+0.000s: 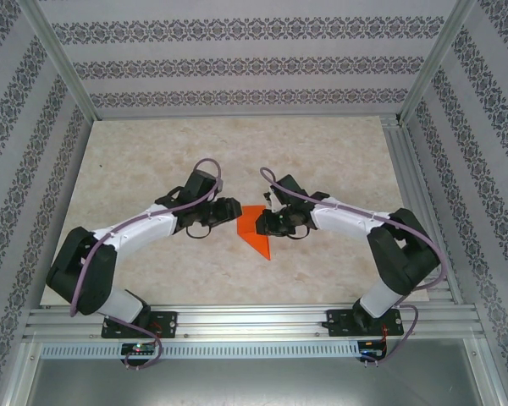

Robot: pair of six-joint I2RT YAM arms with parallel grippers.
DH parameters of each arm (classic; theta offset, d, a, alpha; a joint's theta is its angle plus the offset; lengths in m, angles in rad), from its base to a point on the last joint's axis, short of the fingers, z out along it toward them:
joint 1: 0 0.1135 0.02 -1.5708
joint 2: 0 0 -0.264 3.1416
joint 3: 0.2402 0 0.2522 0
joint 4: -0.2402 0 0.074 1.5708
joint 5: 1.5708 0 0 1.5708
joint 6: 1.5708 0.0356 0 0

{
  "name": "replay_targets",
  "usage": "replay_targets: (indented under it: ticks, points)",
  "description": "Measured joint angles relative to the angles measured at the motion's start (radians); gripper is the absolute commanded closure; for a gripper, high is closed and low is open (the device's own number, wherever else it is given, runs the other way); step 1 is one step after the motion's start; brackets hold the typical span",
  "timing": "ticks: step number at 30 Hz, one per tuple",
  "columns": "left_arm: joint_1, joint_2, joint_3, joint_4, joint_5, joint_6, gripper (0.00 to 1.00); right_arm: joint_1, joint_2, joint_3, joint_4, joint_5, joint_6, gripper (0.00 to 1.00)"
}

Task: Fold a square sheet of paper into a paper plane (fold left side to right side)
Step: Fourth fold the wing at the center of the table.

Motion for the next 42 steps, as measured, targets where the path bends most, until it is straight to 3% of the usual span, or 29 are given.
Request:
replay_targets:
  ticks: [7,24,35,42]
  points:
    - [0.002,0.037,-0.041,0.003,0.039,-0.013,0.43,-0.026,0.060,0.003,-0.003,0.008,-0.032,0.77]
    - [-0.005,0.194,-0.039,0.120,0.124,-0.058,0.54,-0.026,0.103,0.027,-0.033,0.042,-0.053,0.77]
    - [-0.033,0.238,-0.012,0.142,0.138,-0.080,0.66,-0.026,0.108,0.029,-0.044,0.049,-0.070,0.77]
    - [-0.035,0.238,-0.006,0.153,0.137,-0.084,0.80,-0.026,0.117,0.031,-0.047,0.050,-0.071,0.77]
